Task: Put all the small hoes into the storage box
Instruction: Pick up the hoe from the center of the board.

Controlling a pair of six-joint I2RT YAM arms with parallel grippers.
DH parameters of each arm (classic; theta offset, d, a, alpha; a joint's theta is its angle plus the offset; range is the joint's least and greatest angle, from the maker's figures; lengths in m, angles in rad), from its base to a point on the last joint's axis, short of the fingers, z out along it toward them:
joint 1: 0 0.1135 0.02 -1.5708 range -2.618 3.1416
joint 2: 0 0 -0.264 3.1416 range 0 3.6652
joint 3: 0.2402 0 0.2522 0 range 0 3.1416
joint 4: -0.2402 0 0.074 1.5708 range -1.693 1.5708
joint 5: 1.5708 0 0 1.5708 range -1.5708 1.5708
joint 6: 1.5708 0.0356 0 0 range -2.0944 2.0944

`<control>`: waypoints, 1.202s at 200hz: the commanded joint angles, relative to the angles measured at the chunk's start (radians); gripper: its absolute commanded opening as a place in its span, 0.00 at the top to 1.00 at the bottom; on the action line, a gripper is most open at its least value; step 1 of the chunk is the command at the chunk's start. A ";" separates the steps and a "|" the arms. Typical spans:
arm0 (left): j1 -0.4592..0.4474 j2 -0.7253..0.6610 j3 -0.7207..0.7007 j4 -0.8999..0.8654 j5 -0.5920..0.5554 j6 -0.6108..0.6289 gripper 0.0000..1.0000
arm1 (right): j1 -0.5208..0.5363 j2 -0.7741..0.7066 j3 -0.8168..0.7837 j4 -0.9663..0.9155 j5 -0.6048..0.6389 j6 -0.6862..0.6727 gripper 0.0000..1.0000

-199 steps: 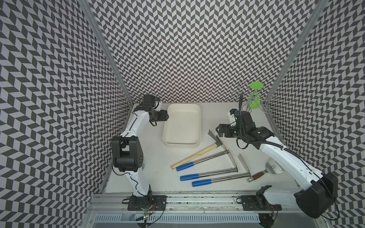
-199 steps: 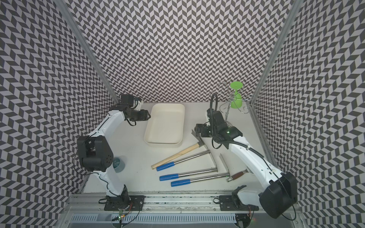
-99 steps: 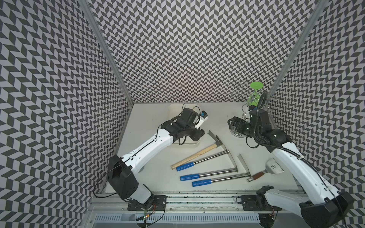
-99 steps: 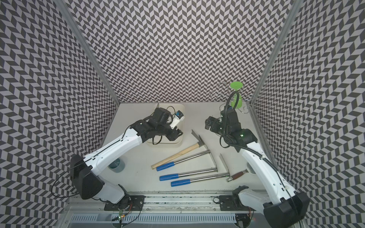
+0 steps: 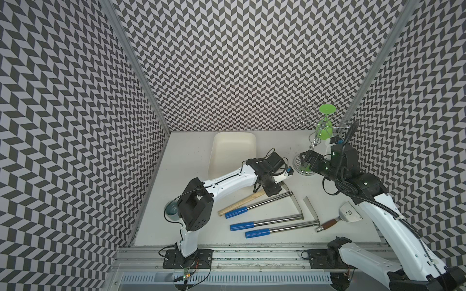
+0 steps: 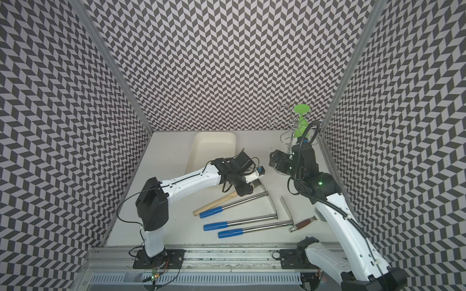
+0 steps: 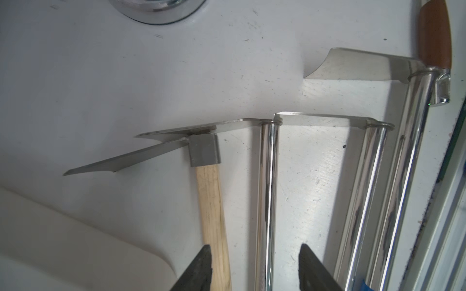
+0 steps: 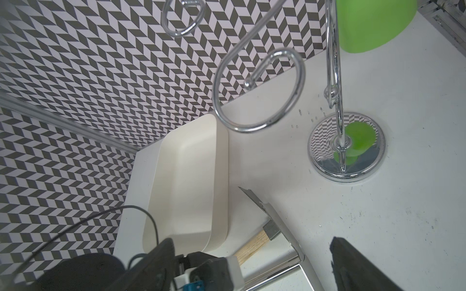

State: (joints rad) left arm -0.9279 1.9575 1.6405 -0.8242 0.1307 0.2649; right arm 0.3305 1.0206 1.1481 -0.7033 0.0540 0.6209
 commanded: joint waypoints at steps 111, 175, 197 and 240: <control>0.001 0.195 0.111 -0.053 -0.147 -0.057 0.49 | -0.005 -0.013 -0.039 0.042 -0.025 -0.006 0.04; 0.045 0.186 0.127 -0.055 -0.184 -0.082 0.46 | -0.005 -0.005 -0.039 0.050 -0.024 -0.012 0.04; 0.047 0.203 0.120 -0.057 -0.151 -0.078 0.48 | -0.005 -0.002 -0.041 0.052 -0.024 -0.014 0.04; 0.045 0.231 0.120 -0.058 -0.123 -0.078 0.49 | -0.005 -0.001 -0.048 0.052 -0.022 -0.015 0.04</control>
State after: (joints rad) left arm -0.8745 2.1609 1.7473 -0.8692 -0.0265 0.1886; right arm 0.3302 1.0203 1.1145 -0.7017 0.0296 0.6106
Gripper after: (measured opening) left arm 0.511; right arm 0.963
